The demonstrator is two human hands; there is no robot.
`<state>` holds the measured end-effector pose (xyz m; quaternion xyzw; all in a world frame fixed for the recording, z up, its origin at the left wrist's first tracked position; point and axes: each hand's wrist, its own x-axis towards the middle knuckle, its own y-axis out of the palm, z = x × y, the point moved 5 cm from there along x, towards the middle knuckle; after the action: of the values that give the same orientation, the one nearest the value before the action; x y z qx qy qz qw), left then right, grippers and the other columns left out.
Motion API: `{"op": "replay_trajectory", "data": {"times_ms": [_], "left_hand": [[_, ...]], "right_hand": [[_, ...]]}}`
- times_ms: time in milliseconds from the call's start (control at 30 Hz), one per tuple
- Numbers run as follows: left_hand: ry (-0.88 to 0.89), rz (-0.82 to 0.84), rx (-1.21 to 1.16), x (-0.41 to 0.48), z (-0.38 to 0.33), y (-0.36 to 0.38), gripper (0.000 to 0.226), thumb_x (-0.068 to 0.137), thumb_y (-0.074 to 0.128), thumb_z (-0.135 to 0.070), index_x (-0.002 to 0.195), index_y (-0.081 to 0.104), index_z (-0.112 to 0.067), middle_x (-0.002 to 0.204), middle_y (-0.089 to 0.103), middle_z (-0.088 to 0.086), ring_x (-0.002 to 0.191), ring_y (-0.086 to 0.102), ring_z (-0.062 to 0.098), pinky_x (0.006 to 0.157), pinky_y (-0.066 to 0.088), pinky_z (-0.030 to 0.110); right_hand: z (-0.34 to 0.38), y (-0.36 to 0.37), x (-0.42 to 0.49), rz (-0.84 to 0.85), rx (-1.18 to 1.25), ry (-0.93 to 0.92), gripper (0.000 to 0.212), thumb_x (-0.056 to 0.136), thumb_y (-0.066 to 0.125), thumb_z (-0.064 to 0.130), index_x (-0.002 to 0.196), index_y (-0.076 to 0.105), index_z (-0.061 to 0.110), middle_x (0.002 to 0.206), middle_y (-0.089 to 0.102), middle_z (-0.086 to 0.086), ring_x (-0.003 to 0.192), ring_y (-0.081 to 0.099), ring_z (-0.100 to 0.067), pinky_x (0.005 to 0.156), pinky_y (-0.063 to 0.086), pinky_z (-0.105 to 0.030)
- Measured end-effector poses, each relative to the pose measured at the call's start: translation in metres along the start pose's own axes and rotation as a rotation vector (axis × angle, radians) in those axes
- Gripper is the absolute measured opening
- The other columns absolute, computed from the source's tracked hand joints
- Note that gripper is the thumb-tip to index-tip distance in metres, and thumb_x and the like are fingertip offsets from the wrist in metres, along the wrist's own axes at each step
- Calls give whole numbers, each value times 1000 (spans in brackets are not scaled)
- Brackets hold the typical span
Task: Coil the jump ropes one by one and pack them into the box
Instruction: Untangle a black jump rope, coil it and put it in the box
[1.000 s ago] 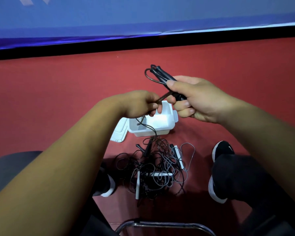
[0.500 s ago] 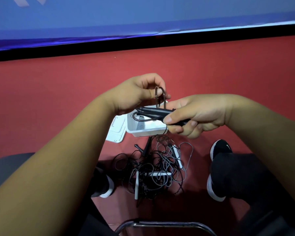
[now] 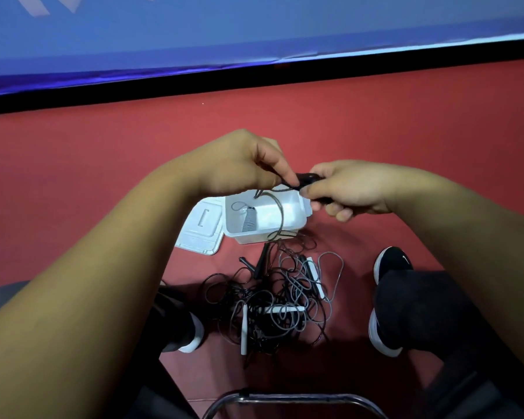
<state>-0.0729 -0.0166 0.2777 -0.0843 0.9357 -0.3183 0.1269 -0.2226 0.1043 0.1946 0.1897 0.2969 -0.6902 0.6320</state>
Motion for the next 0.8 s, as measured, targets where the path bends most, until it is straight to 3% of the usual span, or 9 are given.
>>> {"op": "replay_trajectory", "data": {"times_ms": [100,200,300,400,533,600,700,800], "left_hand": [[-70,-16,99,0,7,3,26,91,74,-5,101,84,-27,99,74,-6,91,70,14,85,54,26],[-196,-85,198,4,19,7,17,86,80,-7,94,75,-22,80,74,-4,69,70,8,67,54,30],[-314,-167,186,6,29,14,14,88,68,-5,98,59,-9,78,74,8,63,74,22,59,63,42],[-370,-155,89,8,33,20,16,100,51,-8,104,64,0,76,77,13,64,76,32,65,65,49],[-318,-188,-188,10,32,17,21,104,64,-24,102,72,-4,92,76,19,75,75,29,75,66,44],[-253,-227,-197,10,31,11,25,99,73,-30,97,76,-5,86,72,20,72,65,21,73,61,37],[-168,-260,-176,9,29,4,24,93,78,-32,99,79,-9,84,71,8,74,54,13,70,46,25],[-71,-224,-291,6,21,3,15,97,74,-19,109,79,-12,102,77,15,92,69,14,96,55,32]], "right_hand": [[3,-6,6,-158,-44,-68,9,106,59,20,109,58,11,84,55,-8,51,39,-15,47,37,-27],[10,-1,8,-199,150,-130,21,105,63,20,119,59,4,83,53,-6,50,38,-12,45,34,-26],[22,8,1,-124,332,-187,26,104,69,22,124,62,7,79,53,-2,54,29,-9,42,25,-21],[30,9,-4,-99,433,-224,38,102,71,39,124,64,9,79,52,0,56,27,-8,42,21,-19],[32,2,-5,-160,576,-199,55,101,60,63,121,66,13,76,54,-1,56,25,-10,41,18,-20],[32,-2,-6,-189,608,-201,48,103,60,60,114,69,14,75,54,-1,55,25,-11,40,17,-20],[33,-5,-7,-213,653,-214,37,105,62,49,108,69,13,73,53,-2,54,24,-11,40,16,-20],[34,-10,-7,-227,740,-212,24,107,61,39,106,60,15,73,53,-3,51,23,-10,37,18,-20]]}}
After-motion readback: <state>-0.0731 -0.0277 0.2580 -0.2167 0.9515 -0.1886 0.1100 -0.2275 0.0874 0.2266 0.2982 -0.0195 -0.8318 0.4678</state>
